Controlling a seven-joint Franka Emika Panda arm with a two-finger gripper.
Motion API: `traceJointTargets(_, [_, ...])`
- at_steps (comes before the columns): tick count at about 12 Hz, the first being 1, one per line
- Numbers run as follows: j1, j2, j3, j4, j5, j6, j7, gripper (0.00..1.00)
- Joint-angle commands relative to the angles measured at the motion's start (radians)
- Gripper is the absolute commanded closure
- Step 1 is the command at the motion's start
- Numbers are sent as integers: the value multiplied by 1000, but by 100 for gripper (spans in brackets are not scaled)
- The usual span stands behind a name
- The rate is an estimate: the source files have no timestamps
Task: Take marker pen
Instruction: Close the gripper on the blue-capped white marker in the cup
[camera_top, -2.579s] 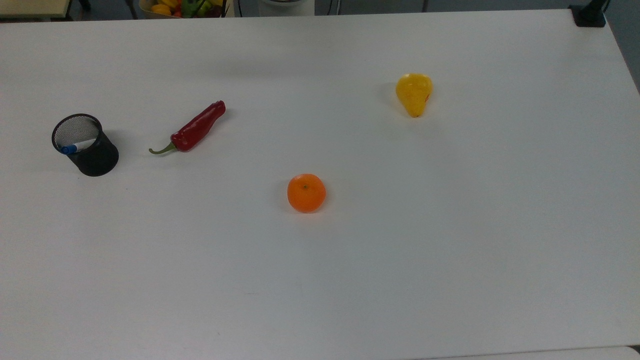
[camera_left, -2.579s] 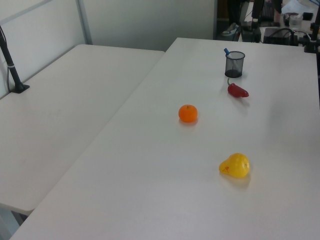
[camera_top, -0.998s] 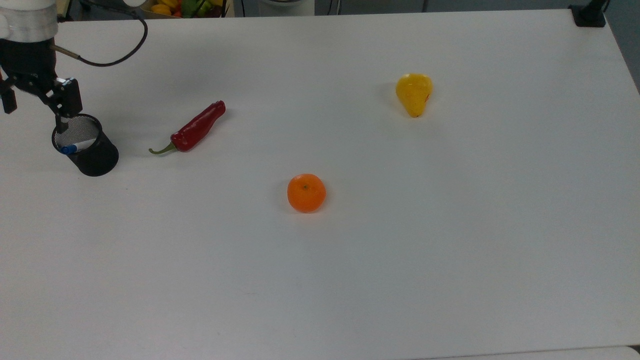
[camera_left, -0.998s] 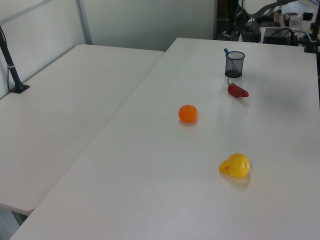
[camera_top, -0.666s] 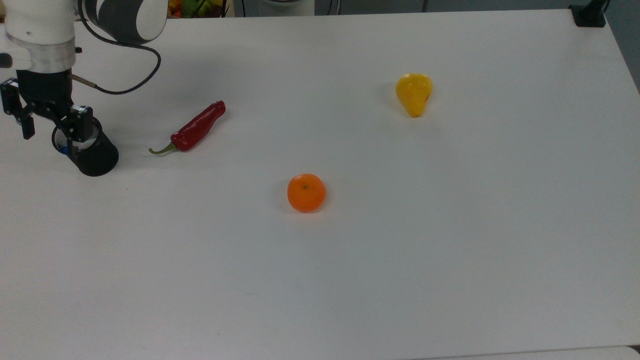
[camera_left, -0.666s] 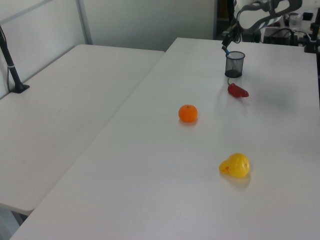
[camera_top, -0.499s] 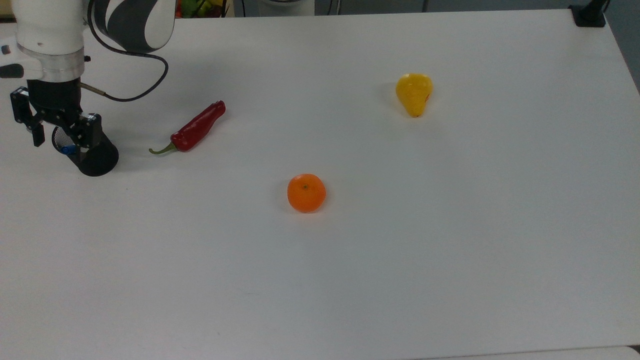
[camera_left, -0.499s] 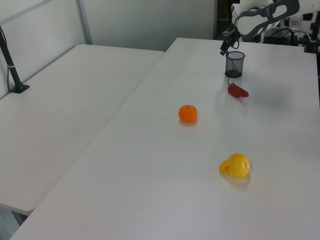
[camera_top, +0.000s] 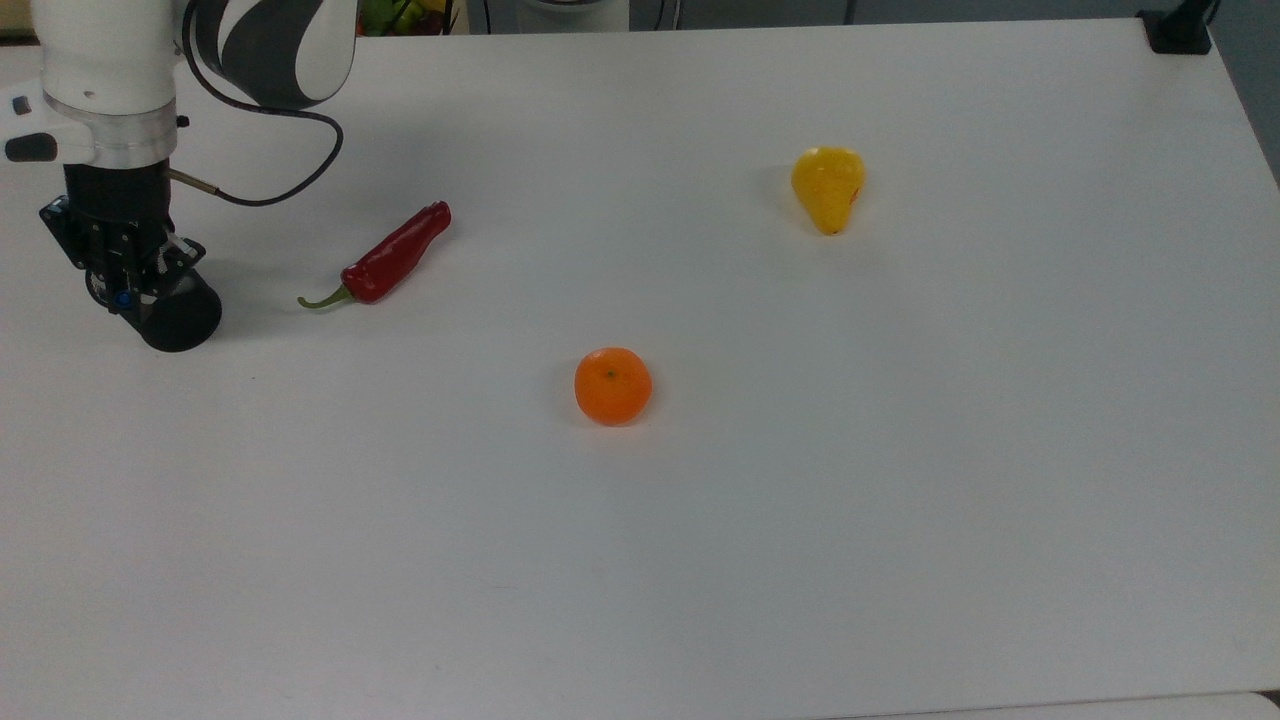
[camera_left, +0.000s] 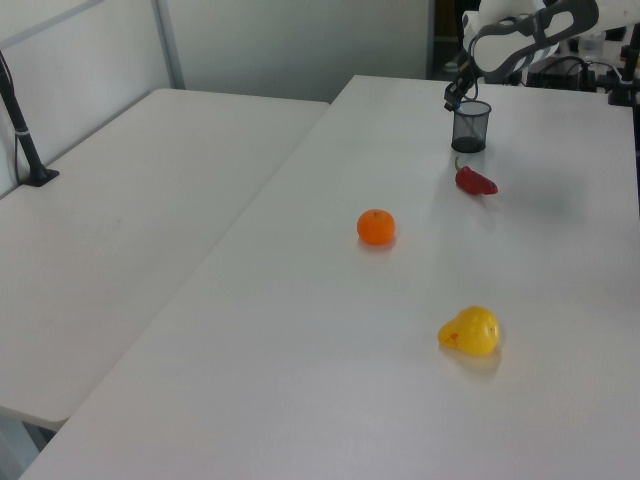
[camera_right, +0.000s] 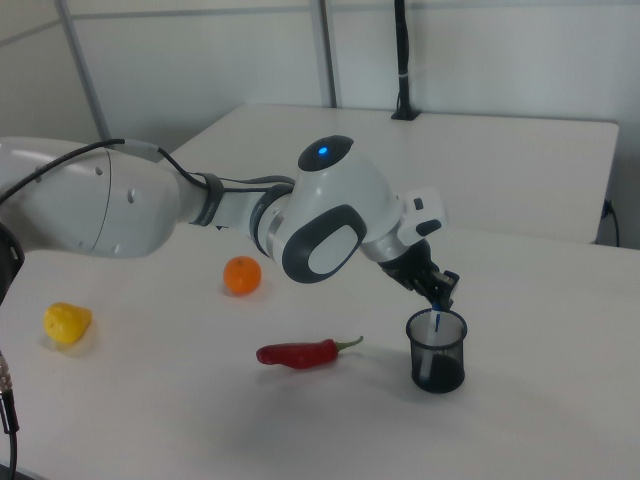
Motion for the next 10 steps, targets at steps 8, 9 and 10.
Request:
traceJointTargets(8, [-3, -115, 6, -47, 26, 15, 6, 100])
traceJointTargets(9, [-8, -132, 6, -46, 26, 15, 6, 100])
traceJointTargets(10, [-9, -146, 6, -44, 26, 15, 6, 100])
